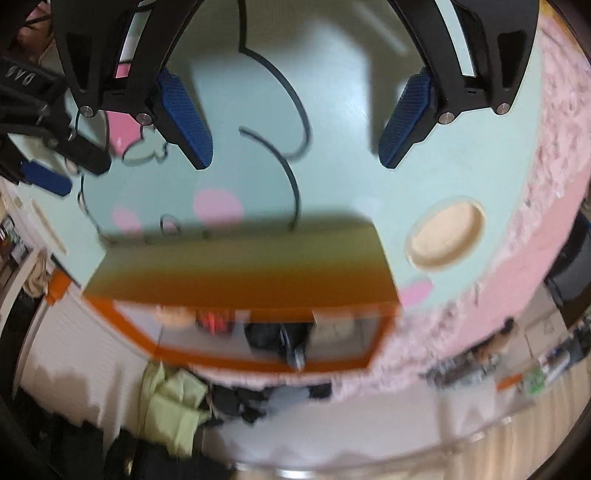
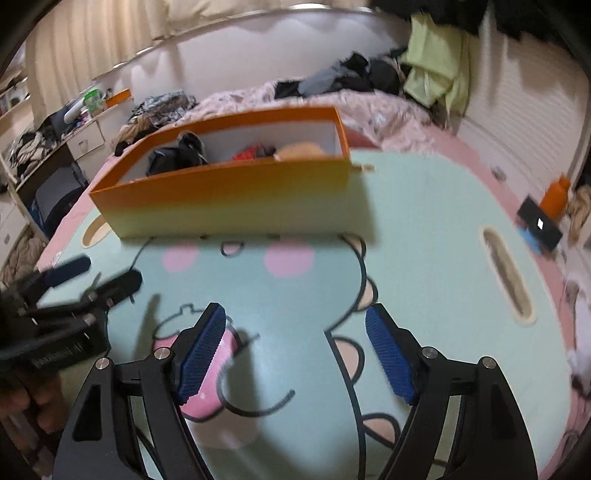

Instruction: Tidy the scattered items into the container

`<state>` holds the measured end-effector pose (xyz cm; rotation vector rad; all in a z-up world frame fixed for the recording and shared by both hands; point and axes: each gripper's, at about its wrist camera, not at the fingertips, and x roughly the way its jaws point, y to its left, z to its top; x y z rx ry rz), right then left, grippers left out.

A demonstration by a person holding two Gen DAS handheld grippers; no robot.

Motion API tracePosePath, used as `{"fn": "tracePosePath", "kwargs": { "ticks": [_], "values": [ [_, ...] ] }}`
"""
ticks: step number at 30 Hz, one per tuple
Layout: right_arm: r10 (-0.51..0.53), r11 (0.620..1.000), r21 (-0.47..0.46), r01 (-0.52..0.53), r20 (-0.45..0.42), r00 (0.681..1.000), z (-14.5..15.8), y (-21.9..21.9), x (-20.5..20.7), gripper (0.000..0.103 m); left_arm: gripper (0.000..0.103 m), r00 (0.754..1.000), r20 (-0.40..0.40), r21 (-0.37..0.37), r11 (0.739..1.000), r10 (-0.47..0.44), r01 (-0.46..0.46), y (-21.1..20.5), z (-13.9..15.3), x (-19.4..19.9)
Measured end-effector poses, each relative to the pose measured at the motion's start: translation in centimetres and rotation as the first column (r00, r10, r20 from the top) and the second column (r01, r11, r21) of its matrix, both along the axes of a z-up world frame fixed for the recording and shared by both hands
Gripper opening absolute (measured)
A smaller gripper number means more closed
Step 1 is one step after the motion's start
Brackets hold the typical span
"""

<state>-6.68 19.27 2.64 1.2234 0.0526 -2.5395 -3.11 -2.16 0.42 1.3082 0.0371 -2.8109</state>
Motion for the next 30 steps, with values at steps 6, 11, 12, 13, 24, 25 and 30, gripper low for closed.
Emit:
{"fn": "tracePosePath", "kwargs": {
  "ticks": [6,11,12,13,24,25,30],
  "values": [
    [-0.002,0.999,0.046,0.002,0.0,1.0,-0.9,-0.3,0.2,0.103,0.103,1.0,0.022,0.008,1.0,-0.006,0.006,0.3,-0.7,-0.2],
    [0.008,0.992,0.123,-0.007,-0.009,1.0,-1.1,-1.2,0.3,0.103,0.103,1.0,0.02,0.01,1.0,0.006,-0.006,0.2,-1.0,-0.1],
    [0.009,0.992,0.123,-0.008,-0.01,1.0,-1.1,-1.2,0.3,0.103,0.103,1.0,0.02,0.01,1.0,0.006,-0.006,0.3,-1.1,-0.1],
    [0.009,0.992,0.123,-0.008,-0.011,1.0,-1.2,-1.1,0.3,0.103,0.103,1.0,0.02,0.01,1.0,0.006,-0.006,0.3,-1.1,-0.1],
    [0.009,0.992,0.124,-0.008,-0.012,1.0,-1.2,-1.0,0.4,0.103,0.103,1.0,0.02,0.01,1.0,0.005,-0.005,0.2,-1.1,-0.1],
    [0.009,0.992,0.124,-0.007,-0.012,1.0,-1.2,-1.0,0.4,0.103,0.103,1.0,0.02,0.01,1.0,0.005,-0.005,0.2,-1.0,-0.1],
    [0.009,0.992,0.124,-0.008,-0.012,1.0,-1.2,-1.0,0.4,0.103,0.103,1.0,0.017,0.01,1.0,0.008,-0.008,0.3,-1.1,-0.1]
  ]
}}
